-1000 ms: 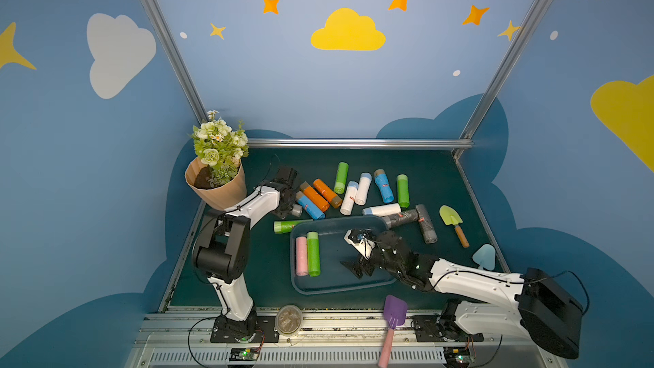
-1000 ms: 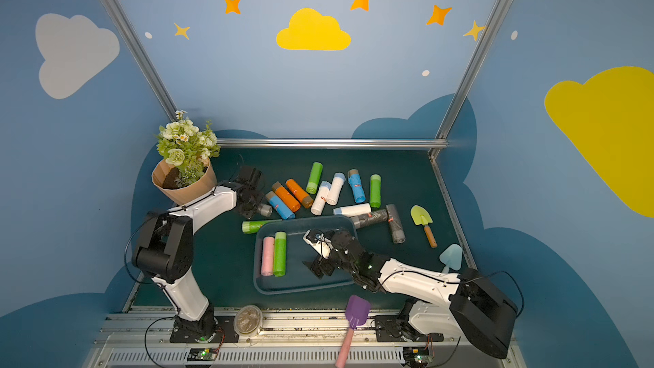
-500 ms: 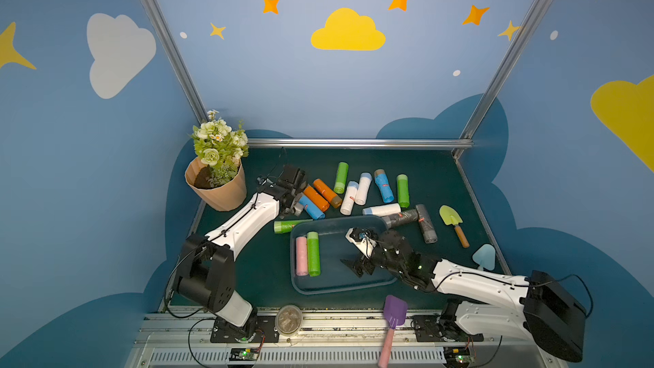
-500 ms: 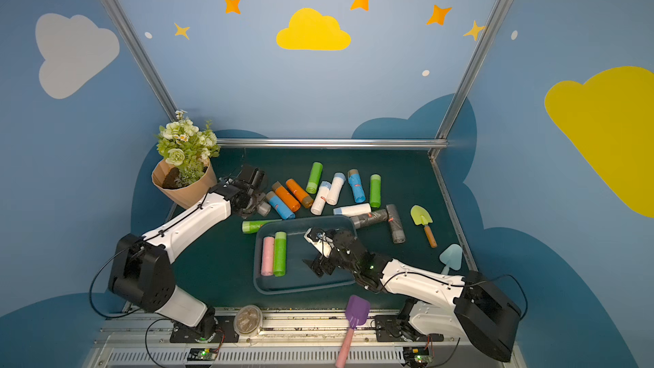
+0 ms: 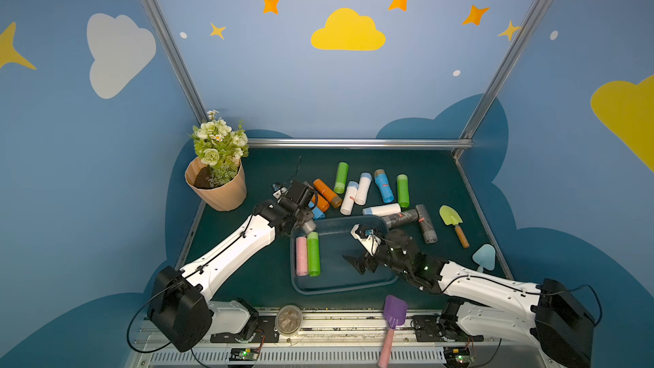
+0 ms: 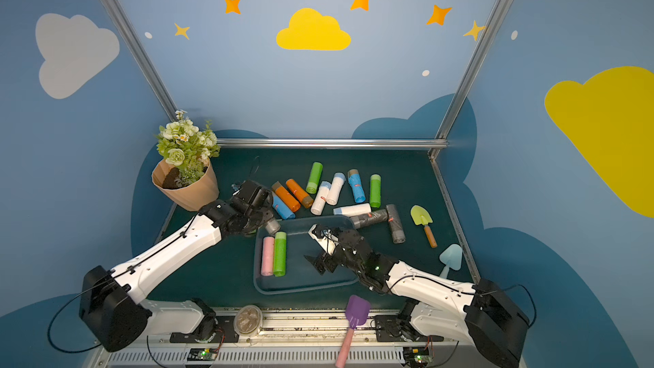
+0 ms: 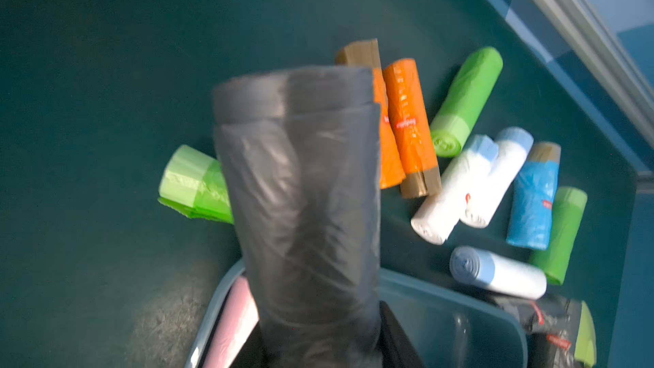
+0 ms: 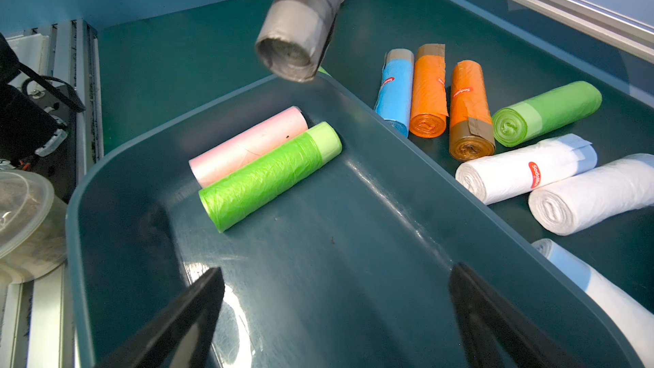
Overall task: Put the roll of trash bags into the storage box
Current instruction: Pick up the roll of trash bags from the center of the board, then place the roll of trash bags in the storage box.
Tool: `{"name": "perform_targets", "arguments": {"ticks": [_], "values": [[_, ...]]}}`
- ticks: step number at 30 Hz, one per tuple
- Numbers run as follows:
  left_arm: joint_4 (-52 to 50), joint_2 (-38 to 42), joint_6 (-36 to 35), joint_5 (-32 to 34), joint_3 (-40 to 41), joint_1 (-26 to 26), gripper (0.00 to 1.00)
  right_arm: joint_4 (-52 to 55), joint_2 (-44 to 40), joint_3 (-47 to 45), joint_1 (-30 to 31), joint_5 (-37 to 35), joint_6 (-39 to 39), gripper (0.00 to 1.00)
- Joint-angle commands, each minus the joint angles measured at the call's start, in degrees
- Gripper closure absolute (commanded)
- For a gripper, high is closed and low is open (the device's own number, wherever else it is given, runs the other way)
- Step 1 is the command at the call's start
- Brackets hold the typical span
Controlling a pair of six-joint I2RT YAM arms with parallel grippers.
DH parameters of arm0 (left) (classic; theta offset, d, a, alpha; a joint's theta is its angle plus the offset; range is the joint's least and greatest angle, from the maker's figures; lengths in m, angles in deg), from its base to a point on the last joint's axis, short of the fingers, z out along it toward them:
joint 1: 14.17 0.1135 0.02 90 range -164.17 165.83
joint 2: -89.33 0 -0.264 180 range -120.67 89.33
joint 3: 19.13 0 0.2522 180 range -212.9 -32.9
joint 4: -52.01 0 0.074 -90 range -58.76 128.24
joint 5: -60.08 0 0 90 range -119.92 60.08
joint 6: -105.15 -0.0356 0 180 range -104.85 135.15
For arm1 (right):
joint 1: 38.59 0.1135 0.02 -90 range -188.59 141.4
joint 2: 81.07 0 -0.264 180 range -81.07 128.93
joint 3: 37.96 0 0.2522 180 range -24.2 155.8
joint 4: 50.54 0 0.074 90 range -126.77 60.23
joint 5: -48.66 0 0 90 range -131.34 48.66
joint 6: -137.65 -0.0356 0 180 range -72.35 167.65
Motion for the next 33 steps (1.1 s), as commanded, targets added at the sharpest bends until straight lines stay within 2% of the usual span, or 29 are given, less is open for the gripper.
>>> {"name": "perform_targets", "arguments": {"ticks": [1, 6, 10, 13, 20, 24, 33], "values": [[-1.1, 2.5, -3.4, -3.7, 1.6, -2.4, 0.59, 2.5, -1.2, -0.2, -0.3, 0.8, -1.4, 0.03], [-0.5, 2.8, -4.8, -7.1, 3.6, -6.3, 0.59, 9.3, -4.5, 0.6, -0.3, -1.3, -3.7, 0.03], [-0.4, 1.9, -4.1, -6.3, 3.9, -8.9, 0.59, 16.6, -8.2, 0.6, -0.4, -4.6, -7.6, 0.03], [1.4, 0.7, -3.5, -5.7, 4.3, -10.2, 0.59, 19.2, -10.5, -0.9, -0.6, -4.6, -10.2, 0.03], [2.5, -6.3, -3.8, -6.5, 2.9, -13.8, 0.59, 15.6, -15.2, -5.8, -1.5, -5.6, -11.2, 0.03], [3.3, -9.4, -4.3, -7.9, 2.8, -14.8, 0.59, 13.2, -16.9, -7.9, -3.1, -3.0, -12.7, 0.03], [2.8, -13.7, -5.6, -7.8, 1.8, -15.2, 0.59, 12.8, -17.6, -9.5, -9.5, -0.8, -15.8, 0.03]]}}
